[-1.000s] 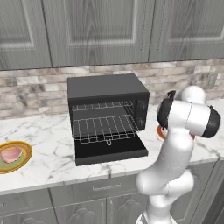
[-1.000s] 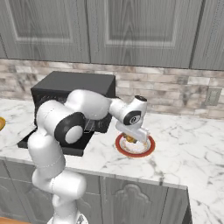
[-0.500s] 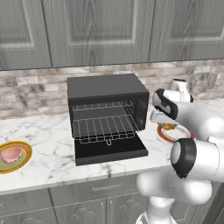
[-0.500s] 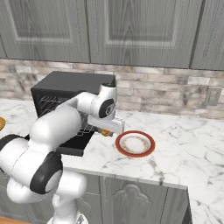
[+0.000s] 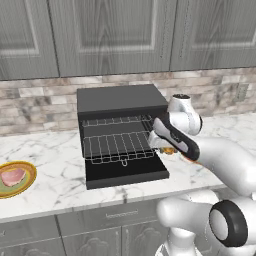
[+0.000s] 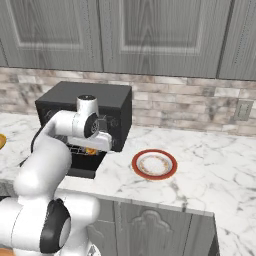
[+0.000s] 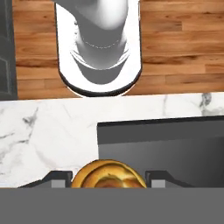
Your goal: Open the toaster oven door. Place the bread on the bottom rack in the toaster oven and place the steak on the top rack.
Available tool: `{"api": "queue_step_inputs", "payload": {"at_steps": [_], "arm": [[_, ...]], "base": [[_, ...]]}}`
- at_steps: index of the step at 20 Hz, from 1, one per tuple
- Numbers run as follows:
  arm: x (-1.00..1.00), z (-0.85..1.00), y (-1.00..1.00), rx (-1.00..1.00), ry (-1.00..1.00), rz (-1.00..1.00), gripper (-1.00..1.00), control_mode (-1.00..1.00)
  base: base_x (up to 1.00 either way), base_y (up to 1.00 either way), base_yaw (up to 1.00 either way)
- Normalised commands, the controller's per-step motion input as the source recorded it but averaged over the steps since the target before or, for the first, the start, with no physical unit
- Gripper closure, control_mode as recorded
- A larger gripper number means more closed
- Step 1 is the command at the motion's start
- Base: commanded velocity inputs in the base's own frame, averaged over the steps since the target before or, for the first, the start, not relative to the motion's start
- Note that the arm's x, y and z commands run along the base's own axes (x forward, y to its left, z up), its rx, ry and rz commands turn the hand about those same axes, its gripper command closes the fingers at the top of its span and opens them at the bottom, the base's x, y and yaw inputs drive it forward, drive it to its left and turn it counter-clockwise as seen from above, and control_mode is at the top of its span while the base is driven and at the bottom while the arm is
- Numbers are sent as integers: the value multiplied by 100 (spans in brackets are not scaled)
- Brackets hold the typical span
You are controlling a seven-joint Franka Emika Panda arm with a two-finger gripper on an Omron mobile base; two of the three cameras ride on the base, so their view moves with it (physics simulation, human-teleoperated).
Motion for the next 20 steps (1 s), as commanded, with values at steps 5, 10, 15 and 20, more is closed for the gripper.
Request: {"api": "queue_step_inputs", "payload": {"at_steps": [5,10,15,20], "arm": [[26,0,100,0,0,4,100,-100],[56,-8,80,0,0,0,100,-100],[68,-32,31,0,0,0,100,-100],[48,-8,3,3,0,0,100,-100]], "base": [[0,0,0],[0,0,0],[0,0,0],[0,0,0]]}}
